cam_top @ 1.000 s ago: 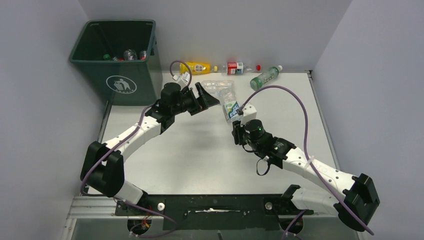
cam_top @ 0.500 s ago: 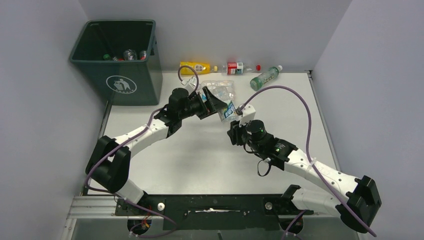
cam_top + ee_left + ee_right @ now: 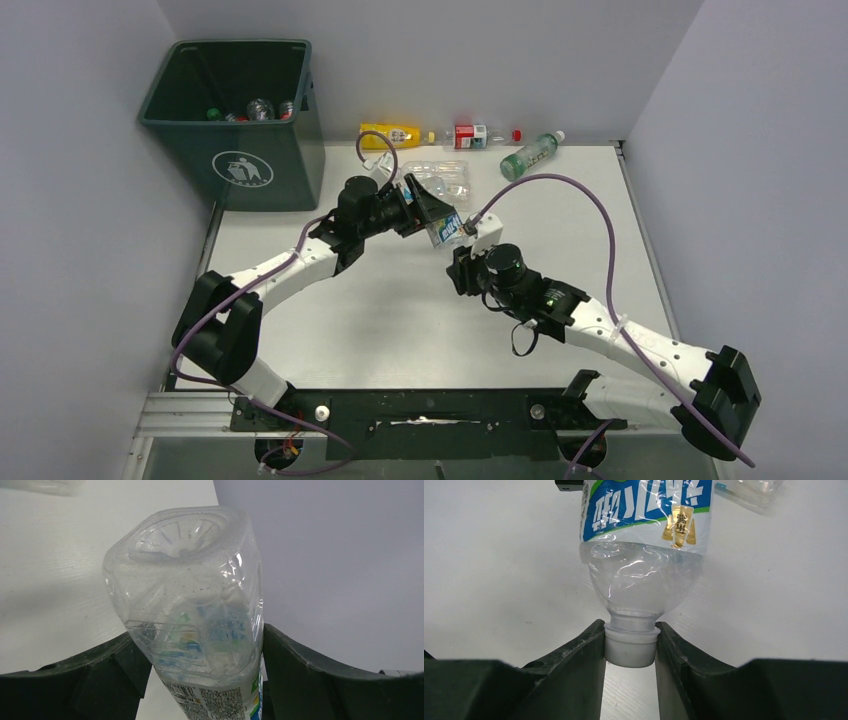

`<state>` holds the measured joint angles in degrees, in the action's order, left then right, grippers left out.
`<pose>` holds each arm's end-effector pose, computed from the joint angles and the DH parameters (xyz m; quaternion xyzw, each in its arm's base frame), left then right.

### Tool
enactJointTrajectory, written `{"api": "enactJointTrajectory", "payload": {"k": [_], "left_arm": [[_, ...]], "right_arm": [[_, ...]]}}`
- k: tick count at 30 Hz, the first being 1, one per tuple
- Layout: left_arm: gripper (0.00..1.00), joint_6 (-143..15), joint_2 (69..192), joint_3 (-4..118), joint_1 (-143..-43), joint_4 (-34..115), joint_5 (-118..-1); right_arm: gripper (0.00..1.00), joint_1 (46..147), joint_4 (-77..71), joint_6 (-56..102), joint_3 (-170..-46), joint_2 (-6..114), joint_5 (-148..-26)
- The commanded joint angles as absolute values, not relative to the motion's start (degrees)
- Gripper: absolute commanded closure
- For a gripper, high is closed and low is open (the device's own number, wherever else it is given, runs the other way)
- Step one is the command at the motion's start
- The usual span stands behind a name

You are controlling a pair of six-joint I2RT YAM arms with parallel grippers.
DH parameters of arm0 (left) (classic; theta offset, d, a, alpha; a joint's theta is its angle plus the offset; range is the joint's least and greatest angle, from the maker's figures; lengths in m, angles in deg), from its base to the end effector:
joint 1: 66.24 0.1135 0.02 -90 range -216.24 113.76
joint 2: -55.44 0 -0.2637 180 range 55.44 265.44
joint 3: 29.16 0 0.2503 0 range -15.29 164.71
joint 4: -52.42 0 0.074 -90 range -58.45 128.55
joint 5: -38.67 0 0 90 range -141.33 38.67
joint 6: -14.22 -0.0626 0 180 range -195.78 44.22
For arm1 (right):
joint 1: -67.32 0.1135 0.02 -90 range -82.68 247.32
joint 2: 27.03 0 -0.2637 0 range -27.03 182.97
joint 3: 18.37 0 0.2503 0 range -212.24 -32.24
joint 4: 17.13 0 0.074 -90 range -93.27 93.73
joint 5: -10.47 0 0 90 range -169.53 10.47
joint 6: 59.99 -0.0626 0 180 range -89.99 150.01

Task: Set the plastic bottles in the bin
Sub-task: Place the plastic bottle in the trash bin.

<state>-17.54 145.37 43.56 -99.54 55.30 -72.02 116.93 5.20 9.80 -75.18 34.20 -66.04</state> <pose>0.3115 -0.2311 0.2703 -0.0602 0.7824 -0.5313 0.3193 0.1816 0.1909 0.2647 -0.1550 0.8336 0.2160 0.4843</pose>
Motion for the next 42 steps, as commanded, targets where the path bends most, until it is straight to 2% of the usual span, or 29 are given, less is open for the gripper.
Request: {"api": "enactJointTrajectory", "payload": {"k": [1,3,5,7,11,17,31,42], "left_arm": [[0.32,-19.36,145.20,45.67,-99.81,57.20,-71.55],[0.39,-20.03,145.47,46.31,-99.77,56.28,-71.70],[0.49,-20.50,145.75,46.93,-99.73,55.54,-71.93],[0.54,-21.22,146.01,47.59,-99.67,54.75,-72.08],[0.56,-23.14,146.24,49.45,-99.39,52.24,-72.08],[0.56,-26.90,145.69,53.16,-97.60,46.77,-71.72],[0.56,-31.69,142.95,59.84,-89.27,39.37,-73.73],[0.56,-34.39,142.44,65.41,-85.86,34.92,-75.00]], "right_arm": [[0.73,117.24,0.90,9.18,-76.43,34.40,-65.14],[0.70,117.27,0.99,9.03,-76.45,34.41,-65.08],[0.61,117.26,1.16,8.92,-76.45,34.47,-64.98],[0.52,117.33,1.49,8.76,-76.40,34.30,-64.79],[0.33,117.40,2.12,8.52,-76.14,33.54,-64.34],[0.12,117.51,3.44,7.80,-75.30,31.66,-63.58],[0.02,118.03,5.18,6.10,-73.56,28.55,-62.34],[0.00,118.40,4.81,5.75,-73.50,28.93,-62.44]]}}
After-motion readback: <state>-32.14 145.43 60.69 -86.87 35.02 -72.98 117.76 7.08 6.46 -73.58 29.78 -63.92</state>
